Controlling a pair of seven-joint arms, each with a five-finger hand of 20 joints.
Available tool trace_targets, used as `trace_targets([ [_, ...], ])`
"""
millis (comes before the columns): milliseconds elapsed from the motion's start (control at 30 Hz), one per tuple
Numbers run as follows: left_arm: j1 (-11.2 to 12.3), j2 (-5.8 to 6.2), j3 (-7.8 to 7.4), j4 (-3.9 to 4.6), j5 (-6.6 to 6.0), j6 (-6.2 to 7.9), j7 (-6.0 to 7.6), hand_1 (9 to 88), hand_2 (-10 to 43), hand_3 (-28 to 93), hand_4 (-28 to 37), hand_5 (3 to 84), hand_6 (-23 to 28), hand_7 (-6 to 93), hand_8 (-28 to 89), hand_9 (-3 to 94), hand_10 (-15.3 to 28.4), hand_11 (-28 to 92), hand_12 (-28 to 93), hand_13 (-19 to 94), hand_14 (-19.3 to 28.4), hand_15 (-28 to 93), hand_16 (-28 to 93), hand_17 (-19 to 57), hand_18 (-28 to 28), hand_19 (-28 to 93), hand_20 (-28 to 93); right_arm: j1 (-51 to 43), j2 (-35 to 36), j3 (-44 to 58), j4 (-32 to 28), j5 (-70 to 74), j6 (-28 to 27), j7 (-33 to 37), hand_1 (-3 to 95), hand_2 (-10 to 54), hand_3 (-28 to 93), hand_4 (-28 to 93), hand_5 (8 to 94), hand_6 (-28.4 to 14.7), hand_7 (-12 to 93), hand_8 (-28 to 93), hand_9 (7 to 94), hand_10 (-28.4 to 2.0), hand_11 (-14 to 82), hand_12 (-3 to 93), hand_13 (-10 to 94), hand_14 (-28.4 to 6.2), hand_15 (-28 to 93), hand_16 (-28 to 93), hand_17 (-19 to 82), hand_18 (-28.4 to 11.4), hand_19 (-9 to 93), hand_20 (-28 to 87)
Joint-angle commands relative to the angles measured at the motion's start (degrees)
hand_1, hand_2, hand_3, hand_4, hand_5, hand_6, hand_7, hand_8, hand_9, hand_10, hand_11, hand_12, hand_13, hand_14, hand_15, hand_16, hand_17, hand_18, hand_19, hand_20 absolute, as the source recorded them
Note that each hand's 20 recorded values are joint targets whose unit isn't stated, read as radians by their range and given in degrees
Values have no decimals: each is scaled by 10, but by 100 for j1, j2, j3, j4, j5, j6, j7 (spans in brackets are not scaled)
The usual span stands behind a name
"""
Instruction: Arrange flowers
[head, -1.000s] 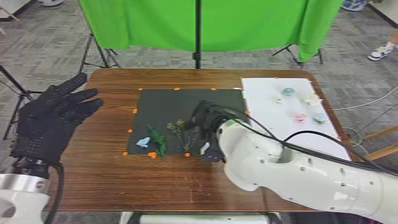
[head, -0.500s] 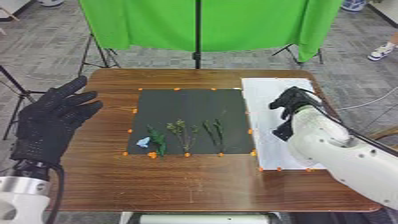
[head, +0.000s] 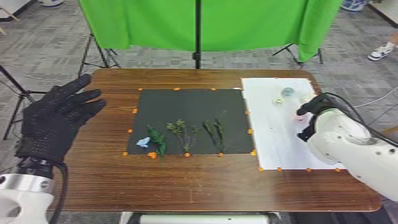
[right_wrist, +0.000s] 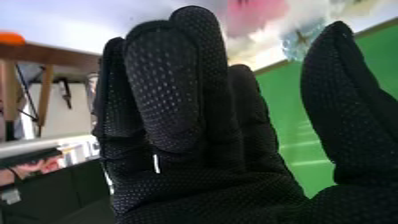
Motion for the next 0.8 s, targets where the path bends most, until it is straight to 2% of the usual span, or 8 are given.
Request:
trace_targets([
  [33,7,-37,72,47,-11,41,-74,211,93,765,-266,382,106,159,-98,353,224,307,121,265,284,598,-122,-85,258,577,182,69,-102,-381,166,-169,-134,105,355,-82,739,-256,493,8,130,-125,790,-158,248,152,804,-97,613,161,380,-229,905,-72],
  [133,28,-44,59,16,-3,73,-81,210,93,766,-265,382,106,159,-98,354,224,307,120,265,284,598,-122,-85,258,577,182,41,-126,-431,254,-158,-46,41,358,-84,740,-256,513,9,131,-124,792,-157,243,151,805,-97,607,161,380,-229,903,-75],
  [200,21,-52,41,18,20,-25,-92,211,93,766,-265,382,106,159,-98,354,224,307,120,265,284,598,-122,-85,258,577,182,30,-120,-519,277,-315,142,-4,370,-86,741,-258,558,8,136,-125,801,-147,233,149,807,-95,597,161,378,-226,897,-78],
  [267,-17,-26,70,20,-16,72,-94,212,93,767,-264,382,106,159,-98,355,225,307,120,266,284,599,-122,-85,258,577,183,192,-134,-777,306,-485,263,-41,395,-93,745,-268,598,14,142,-128,820,-128,226,153,816,-84,579,164,378,-222,890,-77],
  [300,46,-18,40,-6,-16,101,-13,212,93,766,-264,382,106,159,-98,355,225,307,120,266,284,599,-122,-85,258,577,183,336,-174,-962,340,-553,366,-61,401,-94,744,-272,610,15,144,-127,825,-120,226,155,818,-81,574,167,379,-219,887,-76],
  [500,24,24,62,14,-51,89,6,212,93,766,-263,383,106,160,-98,356,226,308,120,266,284,599,-122,-85,258,577,183,930,-296,-1976,480,-1388,878,-1,432,-95,732,-282,690,28,156,-87,862,-100,223,163,841,-62,551,183,397,-202,877,-61],
  [667,-12,7,87,40,-45,30,-49,212,93,766,-263,383,108,159,-98,357,226,309,120,266,284,600,-122,-85,257,577,183,1286,-356,-2696,560,-1840,1039,52,526,-95,644,-283,797,30,176,3,928,-69,157,258,866,-42,541,204,420,-184,884,-45],
  [800,-28,1,84,47,-33,37,-62,213,93,765,-263,384,108,159,-98,357,226,309,120,266,284,599,-123,-85,257,577,183,1217,-353,-2673,468,-2015,1255,98,556,-95,637,-283,854,36,214,30,937,-55,239,246,880,-29,544,211,433,-173,897,-42],
])
